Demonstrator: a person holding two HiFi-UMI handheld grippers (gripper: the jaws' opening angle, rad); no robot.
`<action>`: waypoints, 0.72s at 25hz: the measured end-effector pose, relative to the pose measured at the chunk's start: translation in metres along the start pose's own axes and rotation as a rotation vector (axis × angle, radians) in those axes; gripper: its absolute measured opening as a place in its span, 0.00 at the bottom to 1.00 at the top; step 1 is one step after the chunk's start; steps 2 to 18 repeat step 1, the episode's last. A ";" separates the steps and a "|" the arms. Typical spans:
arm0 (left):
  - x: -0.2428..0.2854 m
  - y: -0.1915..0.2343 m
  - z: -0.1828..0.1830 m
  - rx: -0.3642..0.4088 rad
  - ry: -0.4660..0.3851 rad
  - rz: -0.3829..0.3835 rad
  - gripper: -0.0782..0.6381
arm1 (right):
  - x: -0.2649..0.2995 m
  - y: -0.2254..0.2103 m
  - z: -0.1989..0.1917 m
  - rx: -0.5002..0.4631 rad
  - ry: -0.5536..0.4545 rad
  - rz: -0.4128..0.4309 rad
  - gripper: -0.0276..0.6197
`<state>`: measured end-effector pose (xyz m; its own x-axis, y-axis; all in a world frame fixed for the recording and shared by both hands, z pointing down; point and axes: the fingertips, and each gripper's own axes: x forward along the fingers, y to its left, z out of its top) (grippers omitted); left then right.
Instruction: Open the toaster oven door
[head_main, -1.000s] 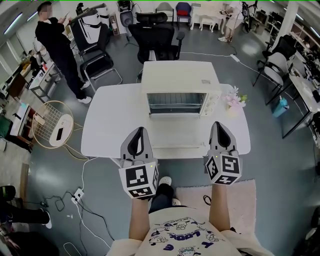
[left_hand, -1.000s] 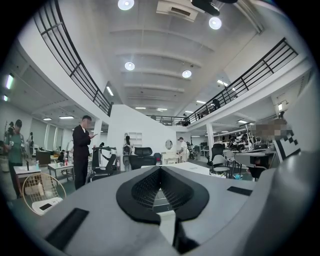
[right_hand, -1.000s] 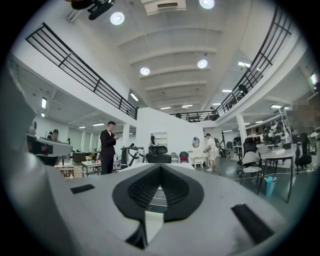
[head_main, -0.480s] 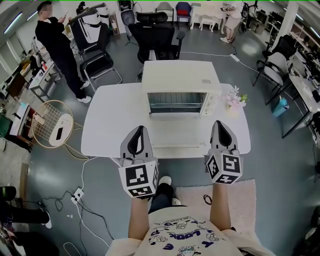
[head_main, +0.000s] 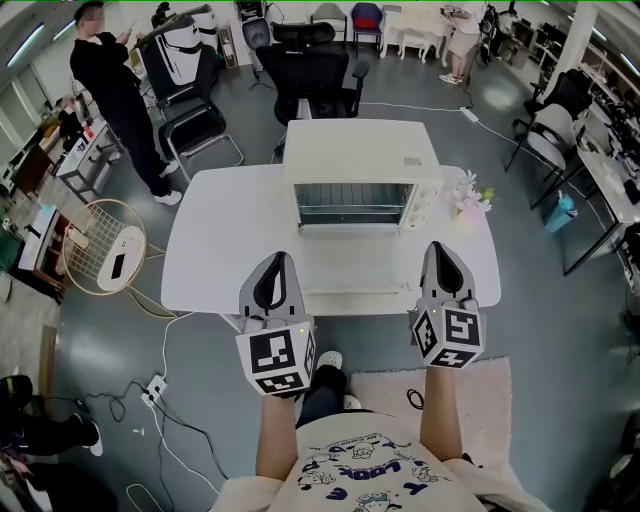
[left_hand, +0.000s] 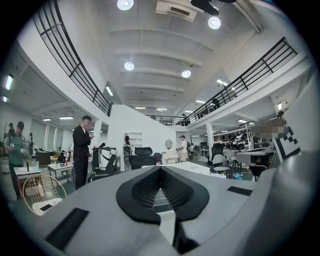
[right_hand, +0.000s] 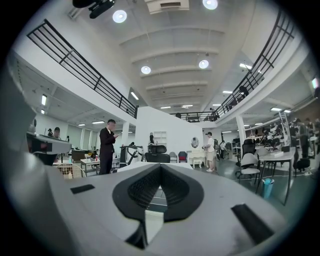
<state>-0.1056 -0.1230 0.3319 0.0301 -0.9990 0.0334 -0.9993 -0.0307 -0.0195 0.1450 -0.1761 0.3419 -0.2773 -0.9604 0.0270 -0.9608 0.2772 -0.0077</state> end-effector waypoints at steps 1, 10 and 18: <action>0.001 -0.001 0.000 0.000 -0.001 0.000 0.12 | 0.000 -0.001 0.000 0.000 0.000 0.000 0.04; 0.001 -0.001 0.000 0.000 -0.001 0.000 0.12 | 0.000 -0.001 0.000 0.000 0.000 0.000 0.04; 0.001 -0.001 0.000 0.000 -0.001 0.000 0.12 | 0.000 -0.001 0.000 0.000 0.000 0.000 0.04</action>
